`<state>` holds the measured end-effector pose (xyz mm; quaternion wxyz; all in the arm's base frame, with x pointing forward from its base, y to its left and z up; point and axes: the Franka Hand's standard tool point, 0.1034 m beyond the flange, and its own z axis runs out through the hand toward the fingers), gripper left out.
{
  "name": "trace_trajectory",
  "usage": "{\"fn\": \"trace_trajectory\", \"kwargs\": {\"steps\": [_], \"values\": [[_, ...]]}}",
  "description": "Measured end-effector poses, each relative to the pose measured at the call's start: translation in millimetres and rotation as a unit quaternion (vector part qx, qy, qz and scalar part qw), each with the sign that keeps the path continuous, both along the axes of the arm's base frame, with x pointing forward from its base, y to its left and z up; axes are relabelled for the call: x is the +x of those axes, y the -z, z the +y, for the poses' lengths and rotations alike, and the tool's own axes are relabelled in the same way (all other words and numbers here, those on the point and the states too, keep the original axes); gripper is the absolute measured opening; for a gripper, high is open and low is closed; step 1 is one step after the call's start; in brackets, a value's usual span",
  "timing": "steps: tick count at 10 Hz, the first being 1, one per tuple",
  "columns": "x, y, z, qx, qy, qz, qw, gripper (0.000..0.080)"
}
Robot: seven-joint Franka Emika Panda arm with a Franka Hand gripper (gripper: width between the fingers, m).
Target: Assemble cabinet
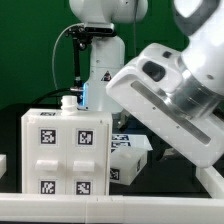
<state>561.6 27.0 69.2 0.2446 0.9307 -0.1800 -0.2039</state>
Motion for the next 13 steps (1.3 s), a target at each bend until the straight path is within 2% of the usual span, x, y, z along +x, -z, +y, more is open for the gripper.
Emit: {"fn": "trace_trajectory", "kwargs": {"steps": [4, 5, 6, 7, 8, 9, 12, 13], "values": [[2.6, 0.8, 0.1, 0.003, 0.001, -0.006, 1.000, 0.0648], [14.0, -2.8, 5.1, 0.040, 0.009, -0.062, 0.997, 0.0648], [2.4, -9.9, 4.0, 0.065, -0.009, -0.097, 0.993, 0.0649], [-7.3, -5.0, 4.3, 0.084, -0.023, -0.129, 0.988, 0.0649], [-7.1, 5.1, 5.1, 0.095, -0.029, -0.168, 0.981, 0.0648], [-9.2, 10.6, 6.6, 0.096, -0.028, -0.177, 0.979, 0.0648], [-9.2, 11.1, 7.6, 0.097, -0.030, -0.176, 0.979, 0.0648], [-7.5, 11.7, 6.5, 0.110, -0.036, -0.191, 0.975, 0.0648]]}}
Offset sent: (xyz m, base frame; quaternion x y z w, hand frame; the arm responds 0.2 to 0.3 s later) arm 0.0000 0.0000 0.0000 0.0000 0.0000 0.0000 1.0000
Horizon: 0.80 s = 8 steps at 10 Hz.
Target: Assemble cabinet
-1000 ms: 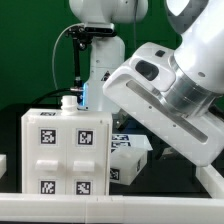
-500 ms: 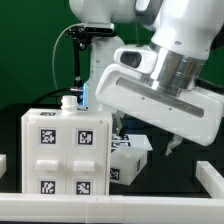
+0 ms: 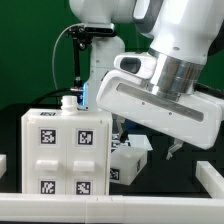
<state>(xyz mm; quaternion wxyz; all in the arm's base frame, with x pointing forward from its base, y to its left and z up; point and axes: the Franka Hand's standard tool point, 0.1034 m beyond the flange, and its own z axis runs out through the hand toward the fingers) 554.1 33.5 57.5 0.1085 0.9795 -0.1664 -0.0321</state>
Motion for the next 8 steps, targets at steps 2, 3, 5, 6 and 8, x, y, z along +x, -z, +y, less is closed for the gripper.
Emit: {"fn": "trace_trajectory", "kwargs": {"steps": [2, 3, 5, 6, 8], "values": [[-20.8, 2.9, -22.7, 0.037, -0.006, -0.036, 0.999, 0.0649], [-27.5, 5.7, -36.0, 0.047, -0.011, -0.038, 0.998, 0.0649], [-30.9, 15.6, -47.1, 0.050, -0.010, -0.045, 0.998, 0.0648], [-33.6, 23.7, -42.9, 0.047, -0.005, -0.040, 0.998, 0.0648], [-28.4, 25.5, -37.1, 0.045, -0.009, -0.044, 0.998, 0.0648]]}}
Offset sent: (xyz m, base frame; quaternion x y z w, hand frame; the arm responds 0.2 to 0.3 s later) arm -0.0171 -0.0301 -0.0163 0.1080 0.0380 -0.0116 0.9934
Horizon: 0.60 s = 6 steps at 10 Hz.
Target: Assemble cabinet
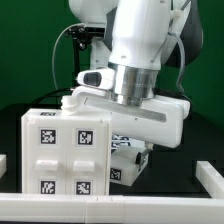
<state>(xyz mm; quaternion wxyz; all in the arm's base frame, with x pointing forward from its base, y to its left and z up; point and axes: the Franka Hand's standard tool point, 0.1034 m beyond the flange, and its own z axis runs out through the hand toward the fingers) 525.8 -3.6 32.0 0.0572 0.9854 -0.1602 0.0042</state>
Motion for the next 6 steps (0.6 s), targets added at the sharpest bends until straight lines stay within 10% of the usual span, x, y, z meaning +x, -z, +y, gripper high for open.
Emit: {"fn": "trace_trajectory", "kwargs": {"steps": [6], "values": [[10.2, -8.6, 7.5, 0.002, -0.006, -0.003, 1.000, 0.0648]]}}
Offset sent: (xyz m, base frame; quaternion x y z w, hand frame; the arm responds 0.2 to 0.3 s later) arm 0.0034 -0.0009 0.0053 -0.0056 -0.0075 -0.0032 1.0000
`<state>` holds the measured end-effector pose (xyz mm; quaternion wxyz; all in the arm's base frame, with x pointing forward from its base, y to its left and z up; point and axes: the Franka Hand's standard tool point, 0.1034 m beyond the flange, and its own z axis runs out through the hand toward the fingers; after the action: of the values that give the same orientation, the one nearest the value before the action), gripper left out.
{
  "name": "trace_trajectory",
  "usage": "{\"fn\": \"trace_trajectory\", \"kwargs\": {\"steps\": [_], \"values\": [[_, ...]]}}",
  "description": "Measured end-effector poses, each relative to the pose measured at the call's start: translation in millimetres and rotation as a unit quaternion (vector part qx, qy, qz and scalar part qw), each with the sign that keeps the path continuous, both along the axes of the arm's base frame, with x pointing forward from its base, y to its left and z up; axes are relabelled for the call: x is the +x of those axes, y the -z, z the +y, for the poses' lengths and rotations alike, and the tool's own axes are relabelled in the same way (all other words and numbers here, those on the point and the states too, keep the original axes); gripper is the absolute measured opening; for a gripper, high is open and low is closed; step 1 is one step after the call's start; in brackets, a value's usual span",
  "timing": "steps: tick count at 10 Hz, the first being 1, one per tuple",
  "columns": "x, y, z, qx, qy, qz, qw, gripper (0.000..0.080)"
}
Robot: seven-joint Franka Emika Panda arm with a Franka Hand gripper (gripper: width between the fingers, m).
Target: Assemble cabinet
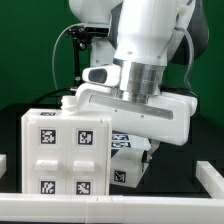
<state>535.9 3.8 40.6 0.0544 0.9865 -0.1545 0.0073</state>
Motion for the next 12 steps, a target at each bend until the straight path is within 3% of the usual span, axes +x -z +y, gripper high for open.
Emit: {"fn": "trace_trajectory", "kwargs": {"steps": [3, 6, 11, 12], "values": [[-1.2, 5.1, 6.3, -0.002, -0.007, 0.001, 1.000, 0.0648], [-5.9, 19.3, 2.6, -0.008, -0.010, 0.005, 1.000, 0.0648], [-10.1, 29.8, 5.5, -0.011, -0.015, 0.010, 1.000, 0.0648], [-9.4, 29.3, 6.2, -0.011, -0.015, 0.009, 1.000, 0.0573]]}}
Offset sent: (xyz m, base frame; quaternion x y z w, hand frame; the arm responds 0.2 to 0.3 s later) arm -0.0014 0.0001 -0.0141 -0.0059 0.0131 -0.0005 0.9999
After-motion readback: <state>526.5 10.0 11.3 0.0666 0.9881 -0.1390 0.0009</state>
